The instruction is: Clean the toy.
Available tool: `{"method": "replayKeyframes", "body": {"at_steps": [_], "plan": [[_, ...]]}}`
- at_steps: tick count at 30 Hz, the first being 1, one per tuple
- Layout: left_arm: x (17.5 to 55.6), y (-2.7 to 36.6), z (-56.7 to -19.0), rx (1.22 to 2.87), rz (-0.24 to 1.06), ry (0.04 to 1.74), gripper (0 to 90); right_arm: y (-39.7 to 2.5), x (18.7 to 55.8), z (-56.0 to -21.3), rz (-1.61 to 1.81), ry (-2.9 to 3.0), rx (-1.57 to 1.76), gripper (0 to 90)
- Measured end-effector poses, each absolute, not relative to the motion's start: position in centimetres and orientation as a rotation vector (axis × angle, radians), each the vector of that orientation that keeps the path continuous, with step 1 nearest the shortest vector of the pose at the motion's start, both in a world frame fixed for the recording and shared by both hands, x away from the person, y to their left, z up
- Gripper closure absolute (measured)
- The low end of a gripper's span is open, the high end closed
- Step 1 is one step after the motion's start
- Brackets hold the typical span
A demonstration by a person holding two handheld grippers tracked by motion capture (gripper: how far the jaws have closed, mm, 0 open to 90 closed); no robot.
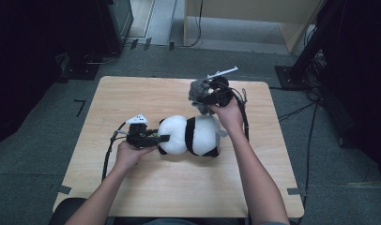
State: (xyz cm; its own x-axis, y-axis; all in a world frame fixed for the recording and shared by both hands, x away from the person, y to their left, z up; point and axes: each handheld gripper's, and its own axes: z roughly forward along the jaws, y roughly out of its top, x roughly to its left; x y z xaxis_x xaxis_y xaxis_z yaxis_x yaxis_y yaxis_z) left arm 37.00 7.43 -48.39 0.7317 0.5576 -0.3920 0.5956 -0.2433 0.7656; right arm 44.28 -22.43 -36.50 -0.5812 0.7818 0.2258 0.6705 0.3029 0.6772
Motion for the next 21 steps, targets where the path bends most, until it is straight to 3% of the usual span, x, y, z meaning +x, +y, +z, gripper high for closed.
{"method": "replayKeyframes", "body": {"at_steps": [6,12,21], "plan": [[37.0,7.4,-48.4,1.911,-0.042,0.887,49.2,-17.1,43.5,-35.5,1.189,2.529,1.210,69.1],[36.9,7.4,-48.4,1.911,-0.039,0.891,48.9,-12.9,43.0,-36.7,1.222,2.643,1.147,68.9],[36.8,7.3,-48.4,1.918,-0.044,0.923,49.7,-13.4,43.5,-40.0,1.107,2.687,1.240,68.8]]}}
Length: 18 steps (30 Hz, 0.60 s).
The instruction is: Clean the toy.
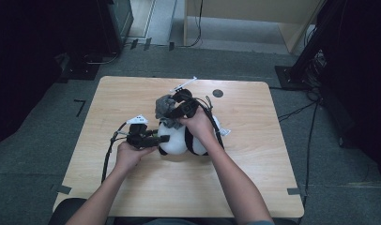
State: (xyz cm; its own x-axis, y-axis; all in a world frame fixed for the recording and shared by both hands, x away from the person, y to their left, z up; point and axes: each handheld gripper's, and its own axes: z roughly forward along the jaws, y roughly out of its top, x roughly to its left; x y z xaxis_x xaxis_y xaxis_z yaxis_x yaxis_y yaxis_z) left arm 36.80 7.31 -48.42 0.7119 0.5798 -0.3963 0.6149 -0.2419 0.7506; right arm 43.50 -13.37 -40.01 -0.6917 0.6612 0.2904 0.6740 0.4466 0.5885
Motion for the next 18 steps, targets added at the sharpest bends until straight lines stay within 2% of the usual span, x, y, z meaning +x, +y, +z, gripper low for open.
{"method": "replayKeyframes", "body": {"at_steps": [9,18], "plan": [[36.7,7.3,-48.5,1.922,-0.035,0.915,50.2,-17.4,43.9,-40.1,-0.993,-2.746,-1.338,68.9],[36.7,7.3,-48.5,1.915,-0.032,0.914,50.4,-23.1,44.5,-41.0,-1.126,-2.582,-1.496,68.5]]}}
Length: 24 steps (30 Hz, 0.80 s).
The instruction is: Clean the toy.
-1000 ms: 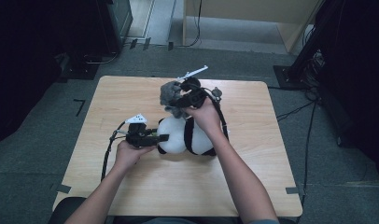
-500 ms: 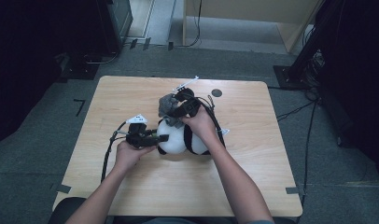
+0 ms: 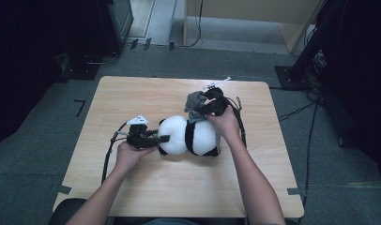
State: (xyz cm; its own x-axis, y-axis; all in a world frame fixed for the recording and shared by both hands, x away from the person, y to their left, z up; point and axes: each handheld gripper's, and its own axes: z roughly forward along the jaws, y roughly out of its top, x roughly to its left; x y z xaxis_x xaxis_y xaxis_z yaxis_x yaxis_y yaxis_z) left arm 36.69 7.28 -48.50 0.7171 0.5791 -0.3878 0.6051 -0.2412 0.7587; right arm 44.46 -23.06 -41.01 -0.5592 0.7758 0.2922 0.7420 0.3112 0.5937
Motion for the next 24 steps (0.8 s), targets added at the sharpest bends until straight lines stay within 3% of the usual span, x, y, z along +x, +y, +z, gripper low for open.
{"method": "replayKeyframes", "body": {"at_steps": [10,24], "plan": [[36.7,7.2,-48.6,1.899,-0.031,0.918,50.5,-27.3,44.9,-43.8,1.194,2.367,1.578,68.5],[36.7,7.4,-48.7,1.900,-0.032,0.913,50.1,-31.8,44.3,-47.8,0.993,2.259,1.801,69.7]]}}
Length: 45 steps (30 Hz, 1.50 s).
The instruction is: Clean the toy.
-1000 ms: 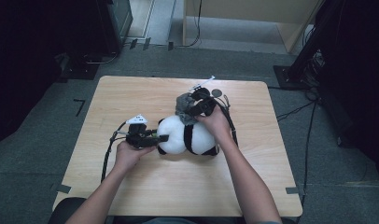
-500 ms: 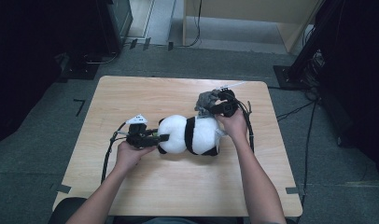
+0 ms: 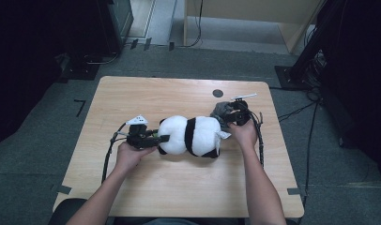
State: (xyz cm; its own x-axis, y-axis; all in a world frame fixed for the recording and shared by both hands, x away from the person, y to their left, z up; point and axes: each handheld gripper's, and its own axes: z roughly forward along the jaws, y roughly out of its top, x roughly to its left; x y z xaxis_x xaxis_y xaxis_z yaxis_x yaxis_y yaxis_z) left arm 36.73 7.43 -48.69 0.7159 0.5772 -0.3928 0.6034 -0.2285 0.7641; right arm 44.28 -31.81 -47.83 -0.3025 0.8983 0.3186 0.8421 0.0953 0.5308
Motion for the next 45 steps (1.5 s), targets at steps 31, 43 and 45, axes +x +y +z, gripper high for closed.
{"method": "replayKeyframes", "body": {"at_steps": [31,43,45], "plan": [[36.4,7.3,-48.5,1.887,-0.029,0.919,49.1,-19.7,38.4,-35.0,1.184,2.467,1.149,69.4],[36.3,7.3,-48.4,1.894,-0.016,0.914,49.0,-13.8,37.2,-37.9,1.288,2.575,1.102,69.2],[36.3,7.3,-48.4,1.894,-0.015,0.915,49.1,-13.3,37.3,-38.9,1.255,2.601,1.116,69.3]]}}
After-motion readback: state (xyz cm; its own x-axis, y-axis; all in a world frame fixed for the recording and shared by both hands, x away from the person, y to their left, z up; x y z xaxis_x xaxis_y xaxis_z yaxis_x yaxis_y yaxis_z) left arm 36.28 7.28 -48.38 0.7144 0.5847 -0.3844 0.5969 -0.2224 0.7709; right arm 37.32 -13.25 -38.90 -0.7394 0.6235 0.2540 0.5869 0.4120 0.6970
